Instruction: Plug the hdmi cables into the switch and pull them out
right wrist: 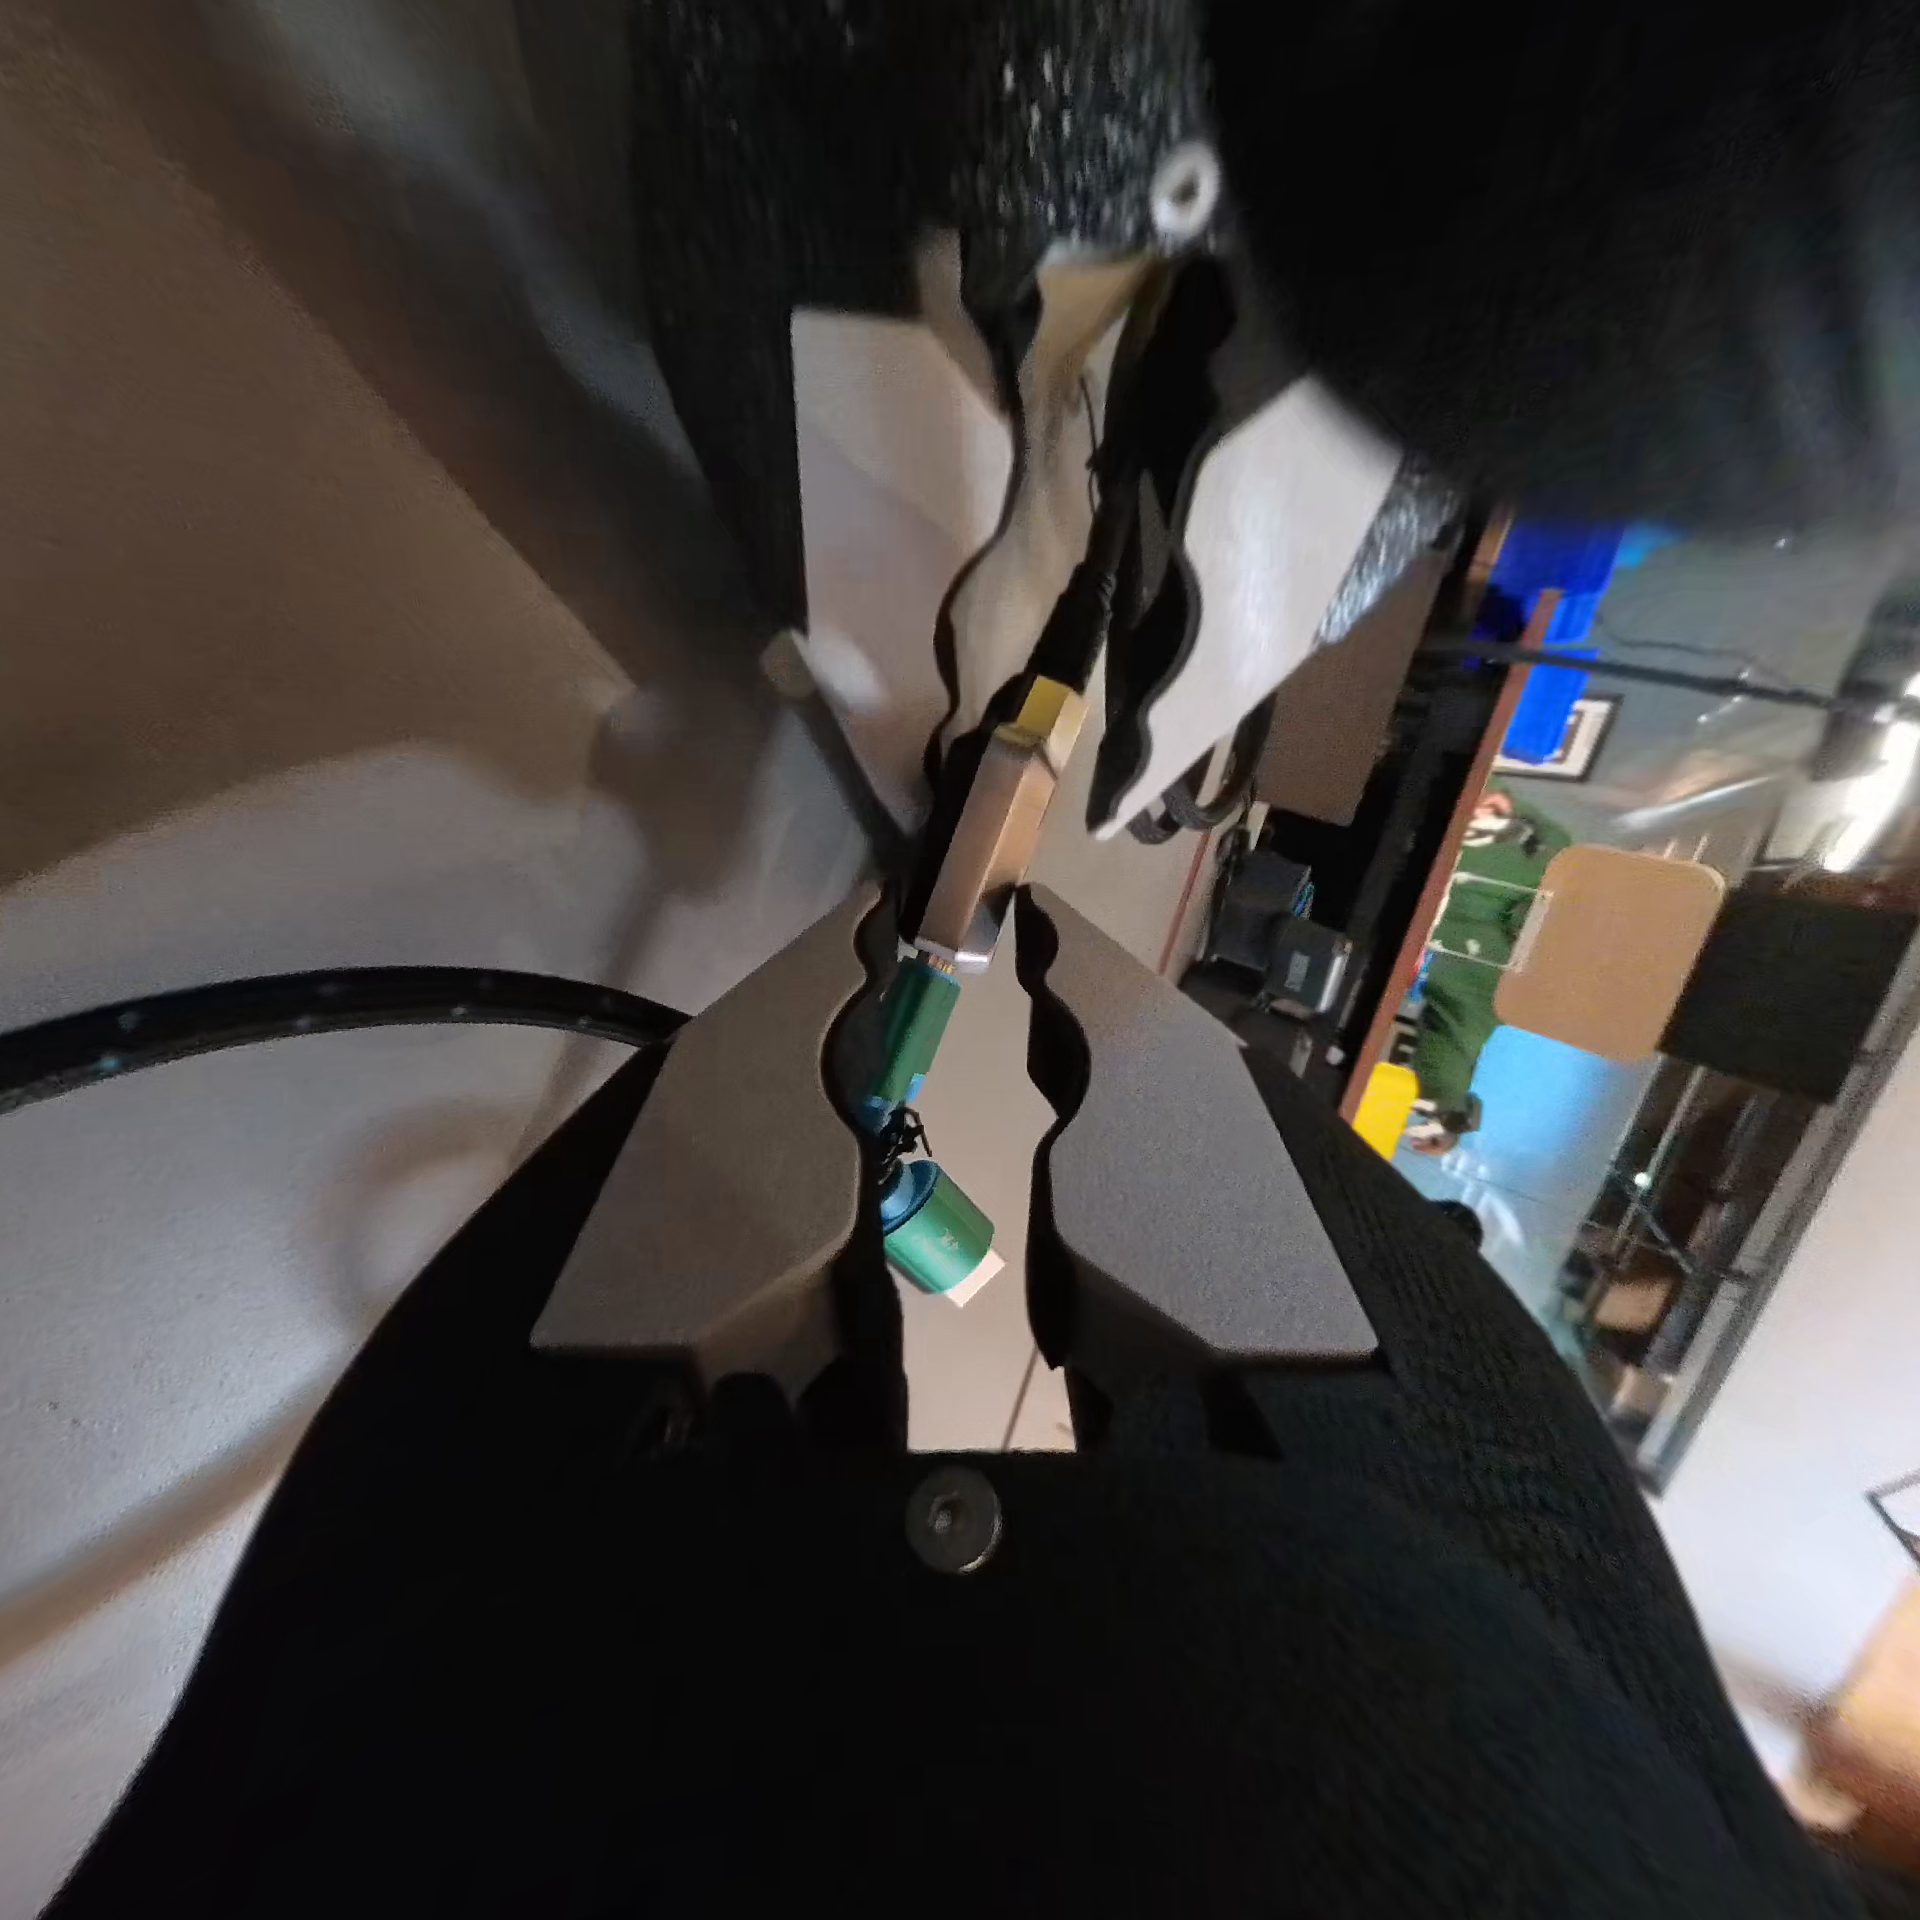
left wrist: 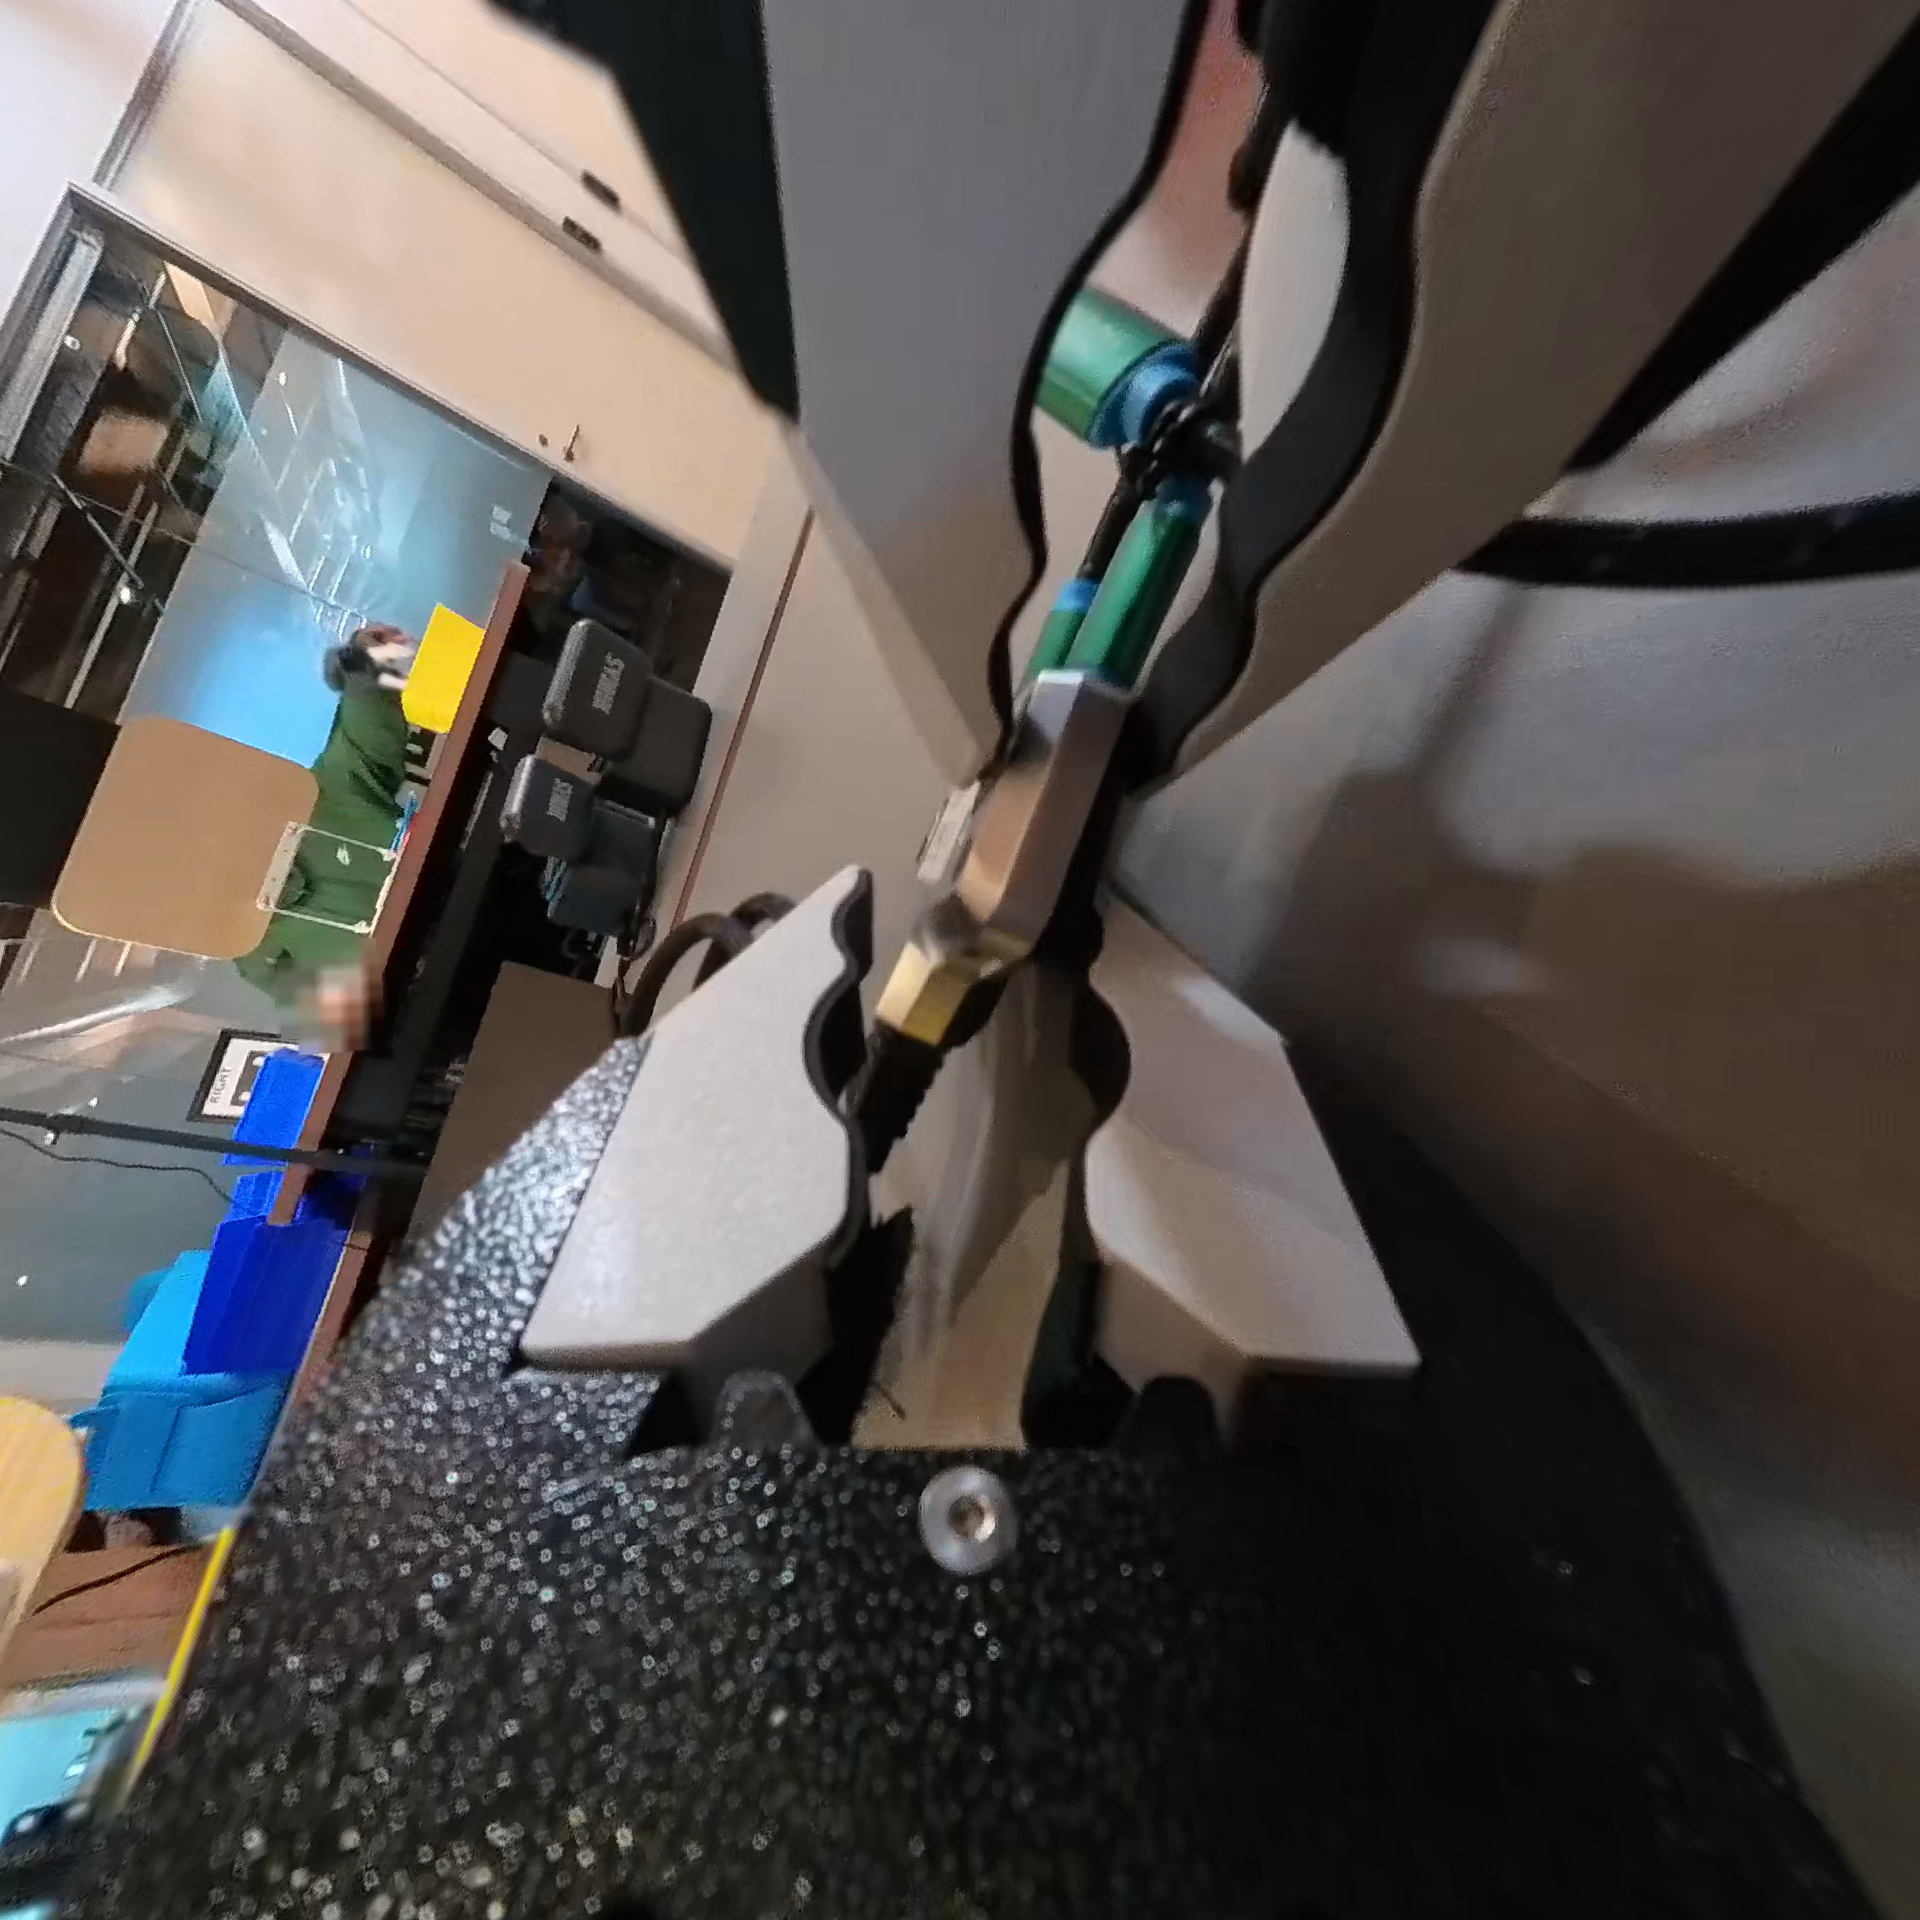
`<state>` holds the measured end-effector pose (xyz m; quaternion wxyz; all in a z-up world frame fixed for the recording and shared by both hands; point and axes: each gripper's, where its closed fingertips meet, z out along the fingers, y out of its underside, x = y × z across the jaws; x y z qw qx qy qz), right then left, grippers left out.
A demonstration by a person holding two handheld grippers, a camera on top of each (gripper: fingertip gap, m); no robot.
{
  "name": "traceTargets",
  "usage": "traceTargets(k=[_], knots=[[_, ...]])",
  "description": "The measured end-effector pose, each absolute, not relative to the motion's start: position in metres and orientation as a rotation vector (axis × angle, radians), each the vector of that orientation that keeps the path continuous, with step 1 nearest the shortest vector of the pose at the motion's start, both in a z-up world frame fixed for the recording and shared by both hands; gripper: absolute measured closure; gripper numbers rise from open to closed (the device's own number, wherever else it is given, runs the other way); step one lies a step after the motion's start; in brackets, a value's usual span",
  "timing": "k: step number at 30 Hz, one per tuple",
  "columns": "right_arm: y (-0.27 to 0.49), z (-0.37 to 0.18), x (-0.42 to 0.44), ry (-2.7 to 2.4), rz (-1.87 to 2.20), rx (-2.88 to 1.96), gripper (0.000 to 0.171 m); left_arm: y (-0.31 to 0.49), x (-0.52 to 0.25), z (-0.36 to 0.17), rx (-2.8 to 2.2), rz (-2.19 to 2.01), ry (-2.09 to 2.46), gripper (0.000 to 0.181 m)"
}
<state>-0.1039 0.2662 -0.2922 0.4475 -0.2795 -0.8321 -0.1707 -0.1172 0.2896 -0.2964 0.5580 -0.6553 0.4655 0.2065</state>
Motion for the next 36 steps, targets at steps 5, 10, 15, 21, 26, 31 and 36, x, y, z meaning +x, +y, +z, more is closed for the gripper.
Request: traceTargets(k=[5, 10, 15, 21, 26, 31, 36], knots=[[0.280, -0.290, -0.094, -2.020, -0.360, -0.790, 0.151, 0.290, -0.117, -0.295, -1.537, 0.477, 1.089, 0.157], [0.281, -0.290, -0.095, -1.971, -0.339, -0.771, 0.151, 0.291, -0.117, -0.295, -1.551, 0.476, 1.098, 0.159], [0.284, -0.286, -0.099, -1.954, -0.416, -0.699, 0.140, 0.289, -0.114, -0.291, -1.539, 0.441, 1.095, 0.159], [0.288, -0.268, -0.097, -1.858, -0.403, -0.743, 0.151, 0.281, -0.108, -0.255, -1.382, 0.391, 0.958, 0.151], [0.302, -0.211, -0.082, -1.599, -0.362, -0.792, 0.153, 0.246, -0.095, -0.201, -1.037, 0.368, 0.864, 0.140], [0.304, -0.143, -0.051, -1.372, -0.306, -0.805, 0.154, 0.246, -0.090, -0.207, -1.035, 0.374, 0.901, 0.143], [0.295, -0.073, -0.008, -1.177, -0.232, -0.794, 0.154, 0.251, -0.086, -0.218, -1.070, 0.371, 0.950, 0.145]])
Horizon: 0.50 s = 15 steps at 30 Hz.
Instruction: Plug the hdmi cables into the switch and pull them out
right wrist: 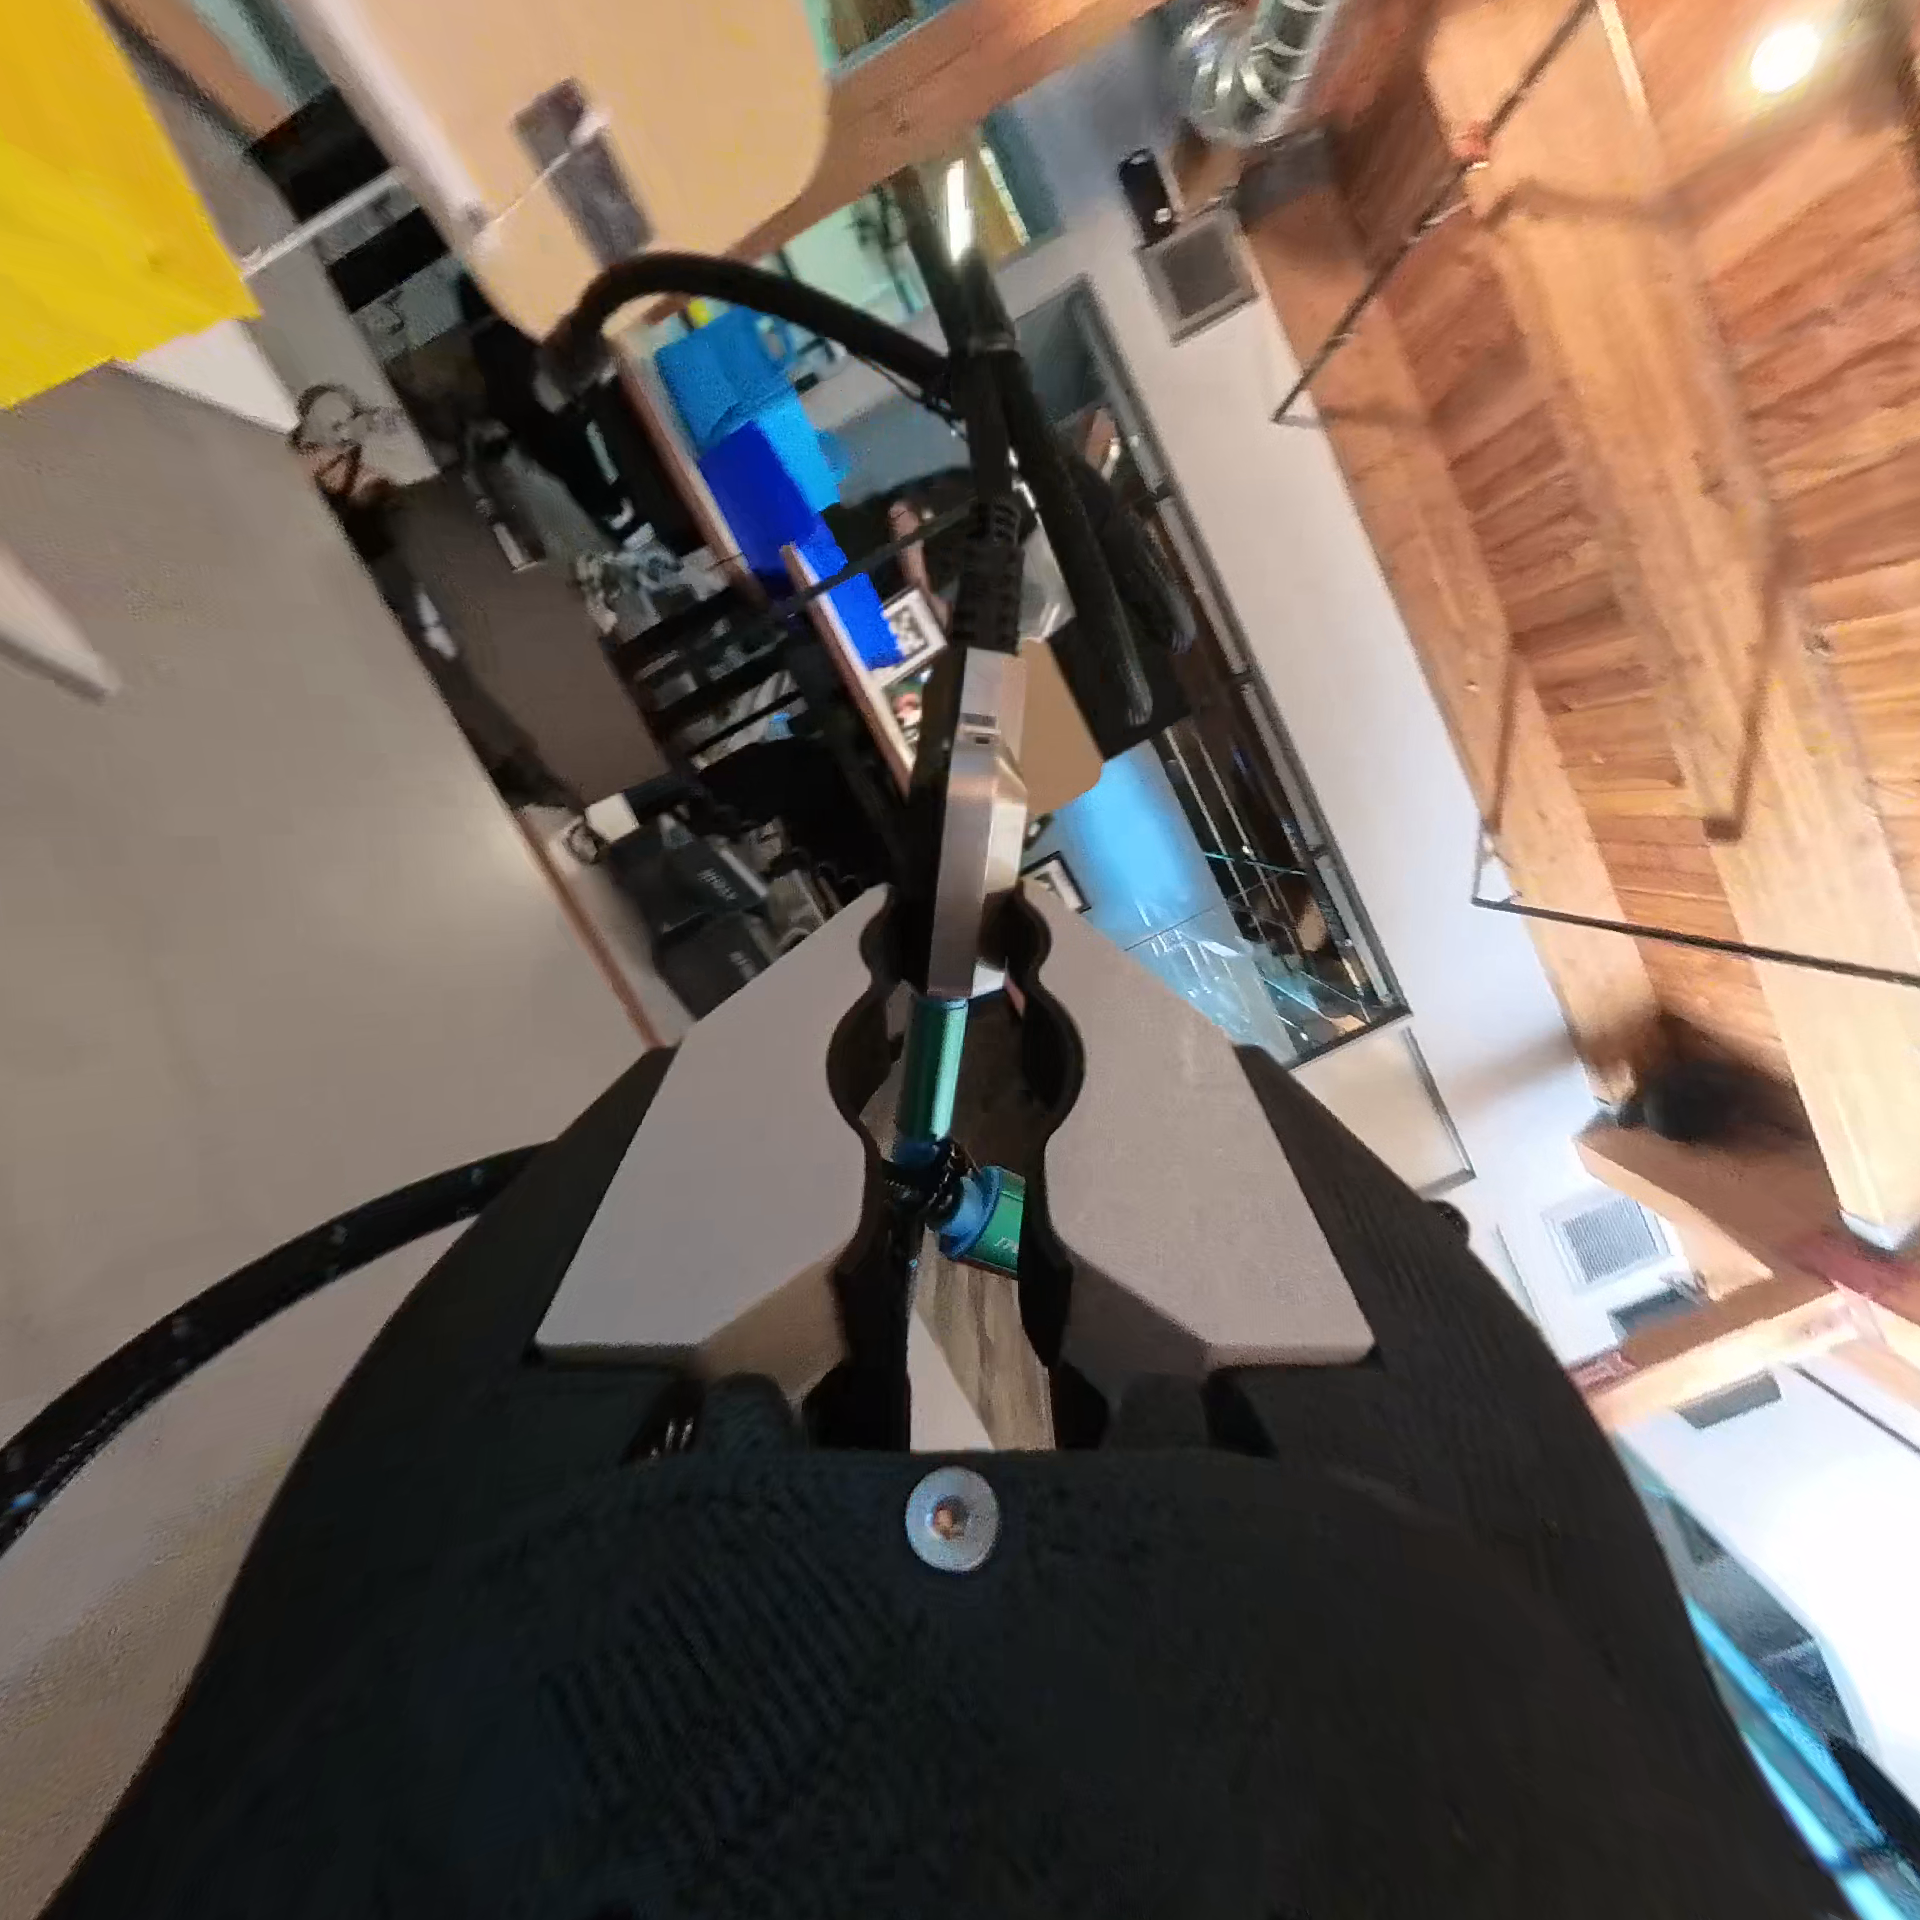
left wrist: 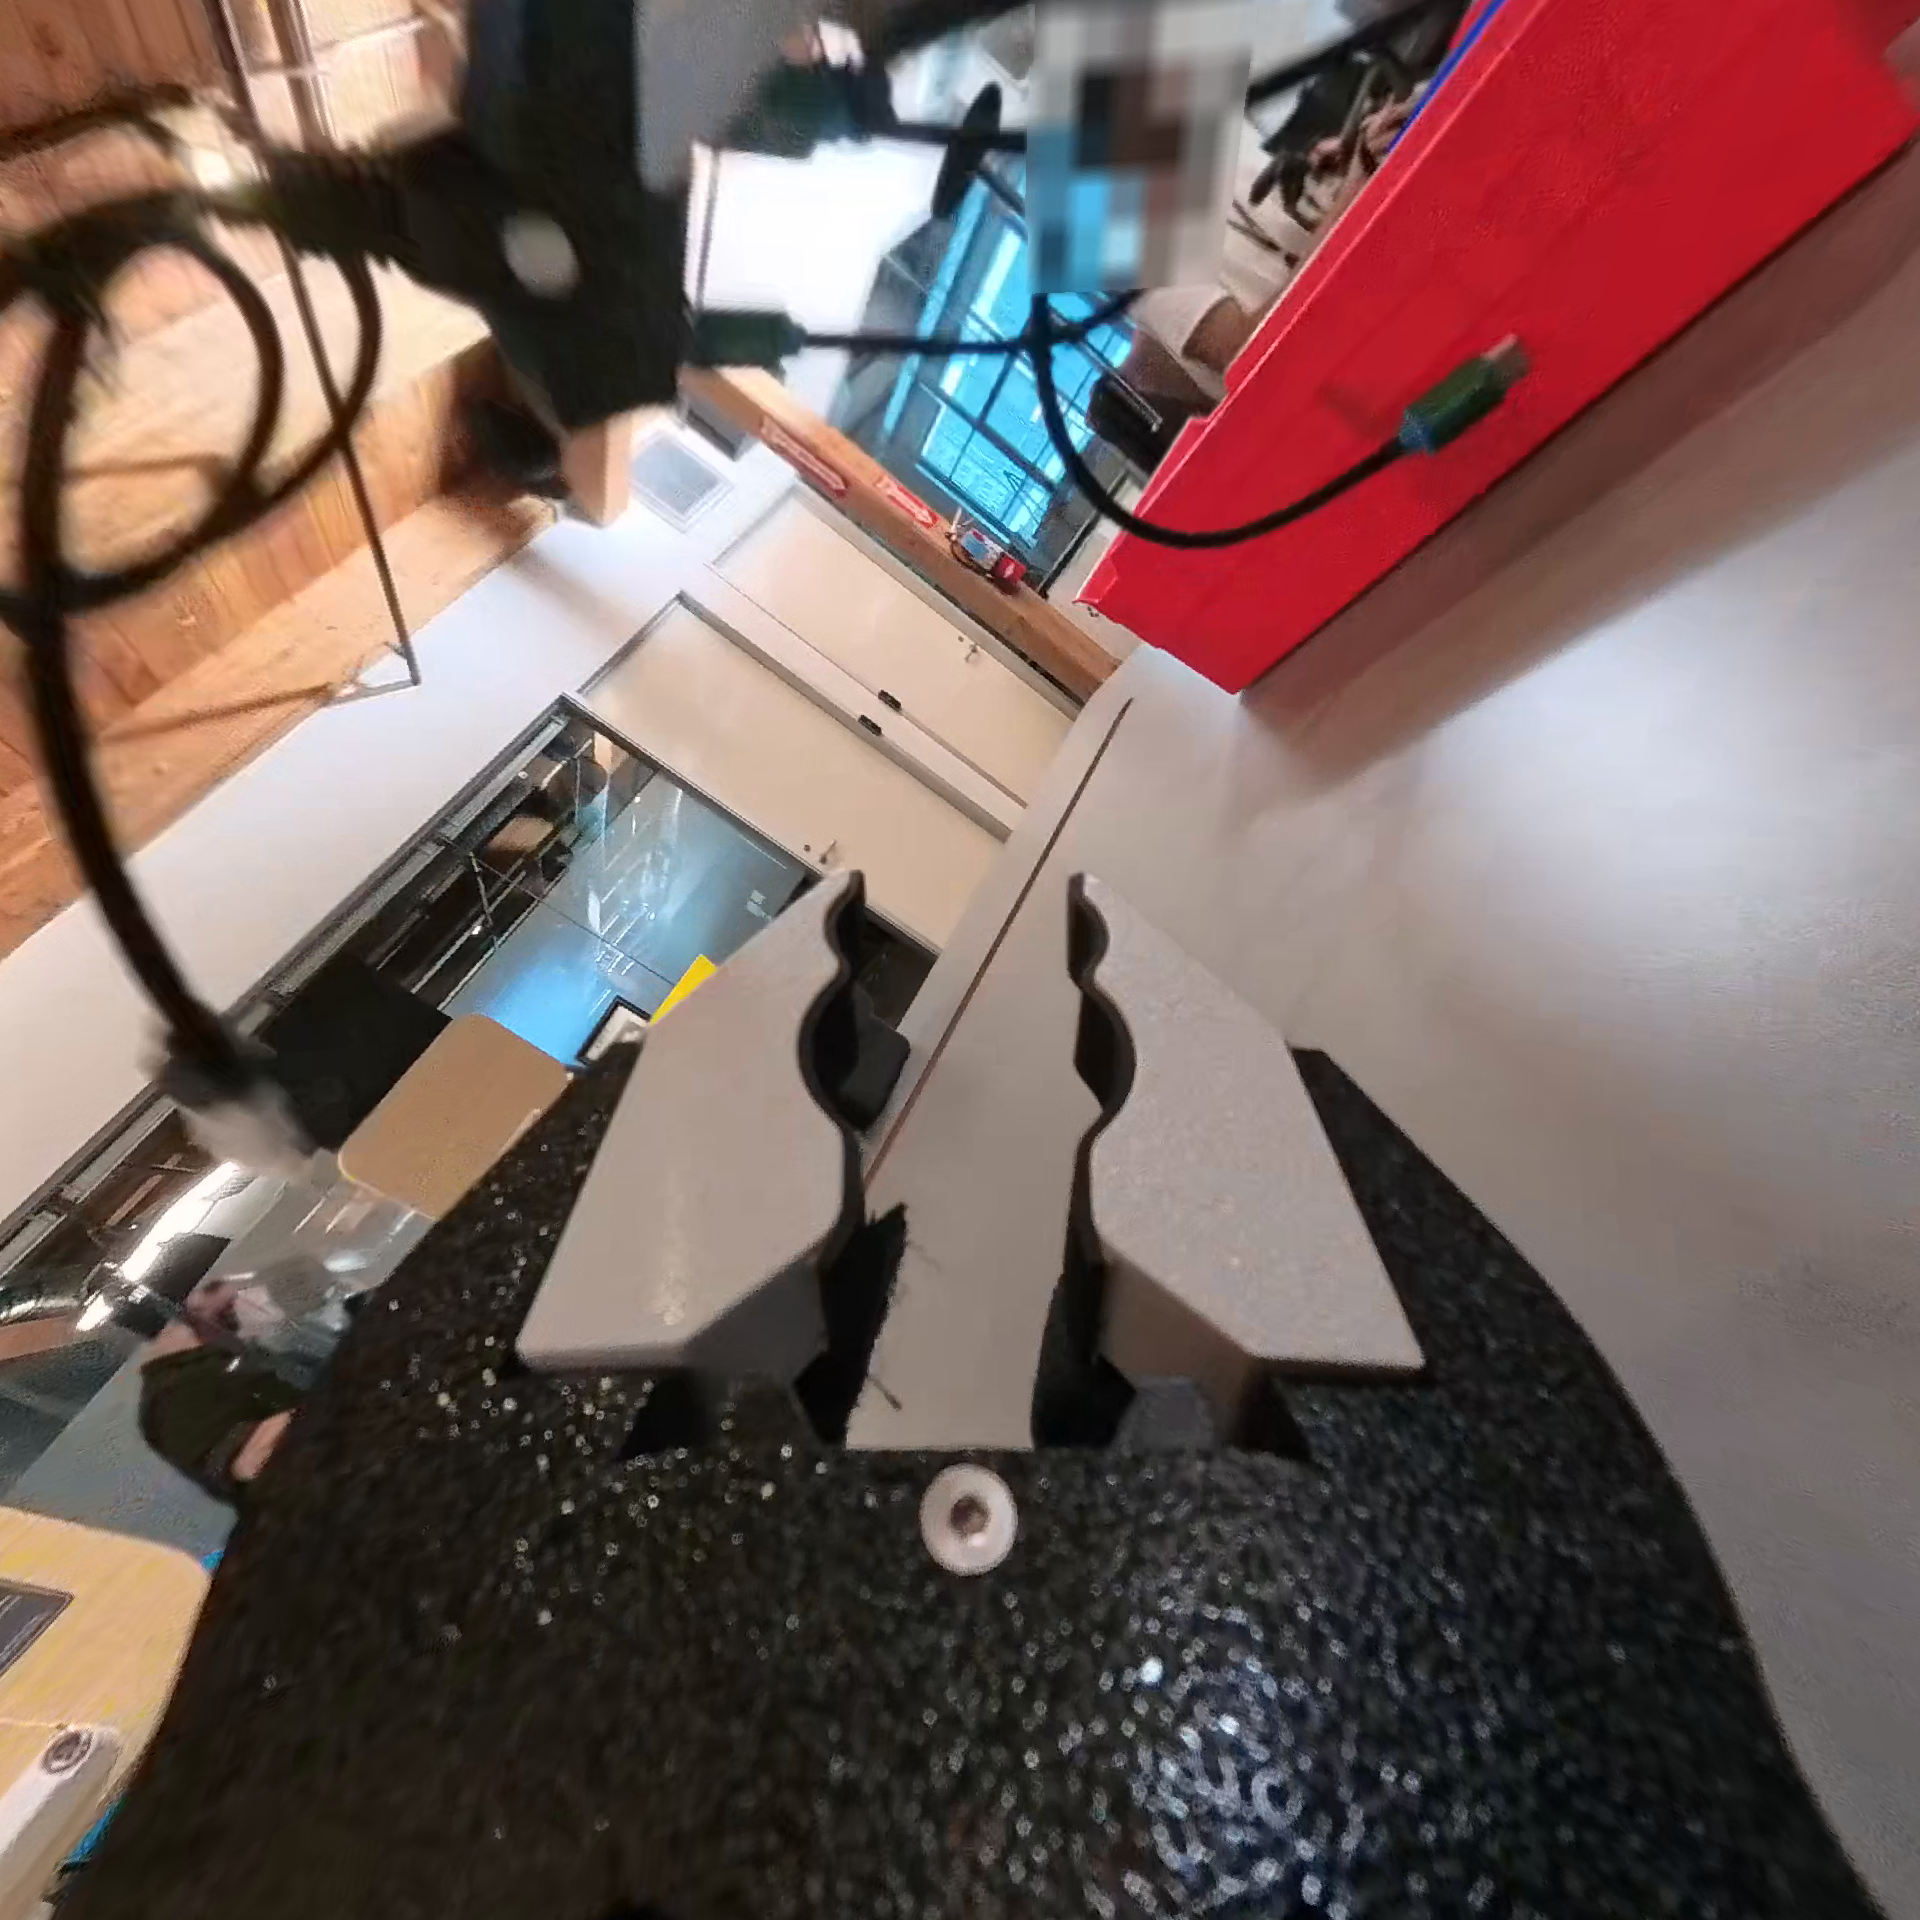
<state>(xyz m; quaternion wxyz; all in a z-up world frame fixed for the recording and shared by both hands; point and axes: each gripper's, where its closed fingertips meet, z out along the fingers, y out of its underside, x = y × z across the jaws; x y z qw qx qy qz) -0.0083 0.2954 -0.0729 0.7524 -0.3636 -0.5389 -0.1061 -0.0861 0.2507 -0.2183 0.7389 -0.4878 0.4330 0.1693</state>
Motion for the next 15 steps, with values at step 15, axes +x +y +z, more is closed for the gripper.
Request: traceTargets(k=[15], knots=[[0.297, 0.049, 0.143, -0.877, -0.204, -0.850, 0.152, 0.256, -0.079, -0.238, -1.116, 0.371, 1.042, 0.154]])
